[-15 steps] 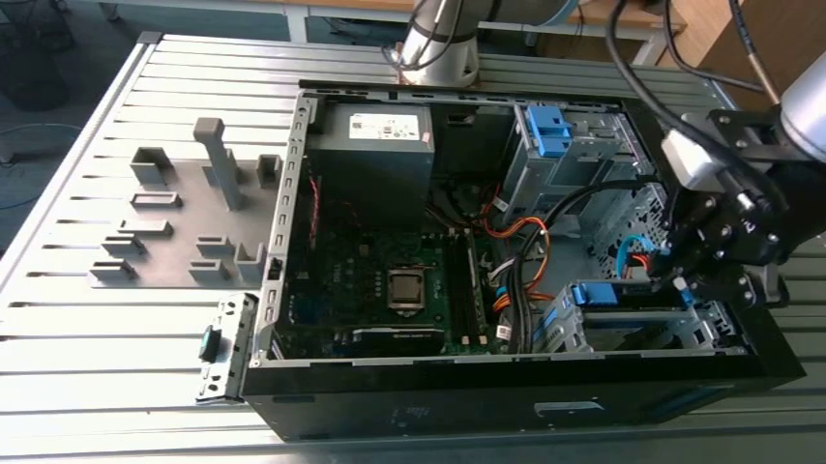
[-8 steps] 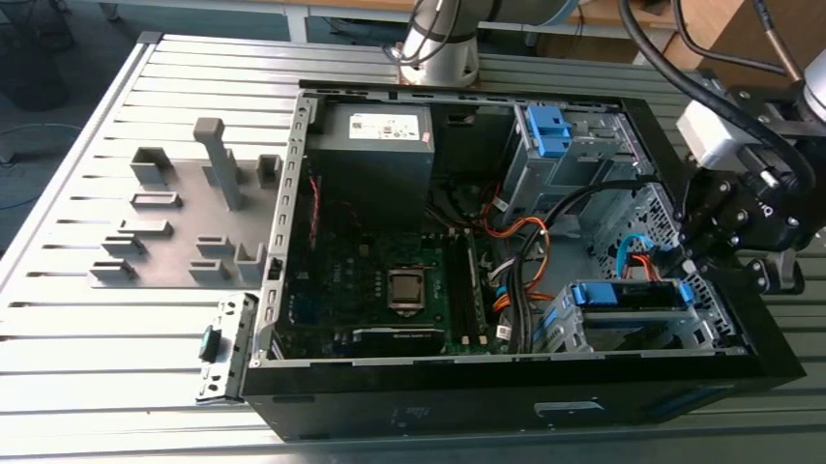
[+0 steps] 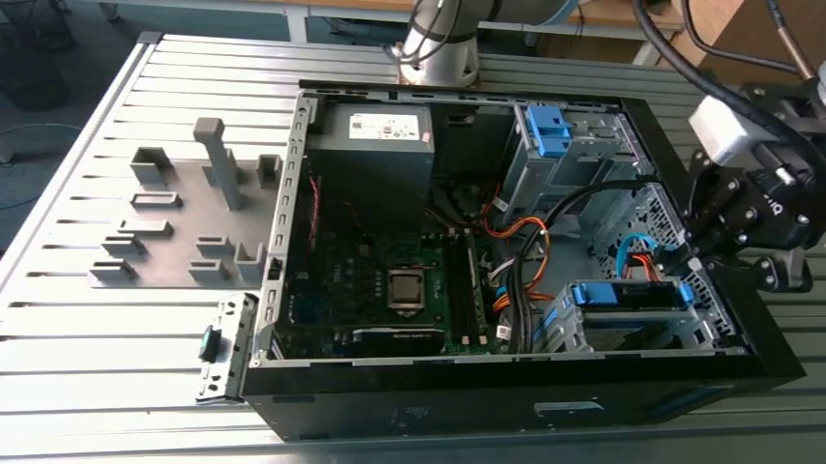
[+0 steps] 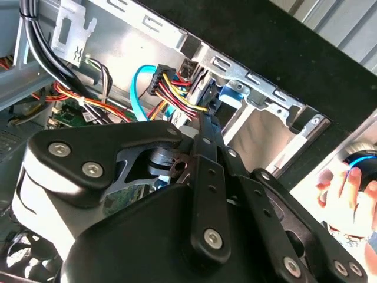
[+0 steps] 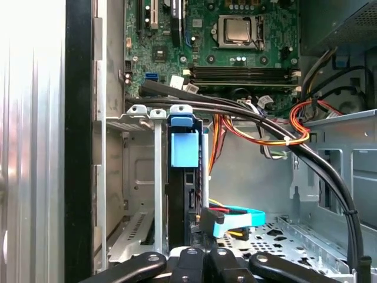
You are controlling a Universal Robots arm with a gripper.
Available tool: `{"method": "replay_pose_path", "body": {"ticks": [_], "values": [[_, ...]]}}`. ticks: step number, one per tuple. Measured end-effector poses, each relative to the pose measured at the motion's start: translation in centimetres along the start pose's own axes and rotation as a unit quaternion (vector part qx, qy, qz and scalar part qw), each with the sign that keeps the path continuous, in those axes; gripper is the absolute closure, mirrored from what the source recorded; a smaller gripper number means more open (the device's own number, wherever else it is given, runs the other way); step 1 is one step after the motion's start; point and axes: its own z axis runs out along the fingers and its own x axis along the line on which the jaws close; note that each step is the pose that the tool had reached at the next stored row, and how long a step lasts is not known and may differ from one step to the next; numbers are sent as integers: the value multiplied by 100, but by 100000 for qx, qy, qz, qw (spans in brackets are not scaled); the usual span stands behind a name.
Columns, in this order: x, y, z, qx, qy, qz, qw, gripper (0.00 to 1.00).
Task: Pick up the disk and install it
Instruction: 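Insert the first disk wire, then insert the second disk wire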
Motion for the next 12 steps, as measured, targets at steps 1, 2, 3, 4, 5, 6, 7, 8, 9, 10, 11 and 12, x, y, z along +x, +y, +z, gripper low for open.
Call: {"method": "replay_pose_path", "body": {"ticks": [1,2,3,4,5,6,7,8,9,10,11,12], "values": [[-1,1,-36,-3,-25,5,100000,89],[-3,2,-76,-3,-26,1,100000,89],[-5,2,-115,-3,-64,-4,100000,89],[-6,2,-148,-4,-95,-5,100000,89],[-7,3,-179,-9,-118,-7,100000,89],[-8,3,-202,-12,-140,-7,100000,89],[-8,2,-209,-28,-137,-10,100000,89],[-8,1,-209,-39,-150,-8,100000,89],[-8,1,-209,-41,-152,-7,100000,89],[-8,1,-209,-43,-152,-7,100000,89],[-8,1,-209,-46,-147,-6,100000,89],[-8,2,-210,-44,-140,-4,100000,89]]}}
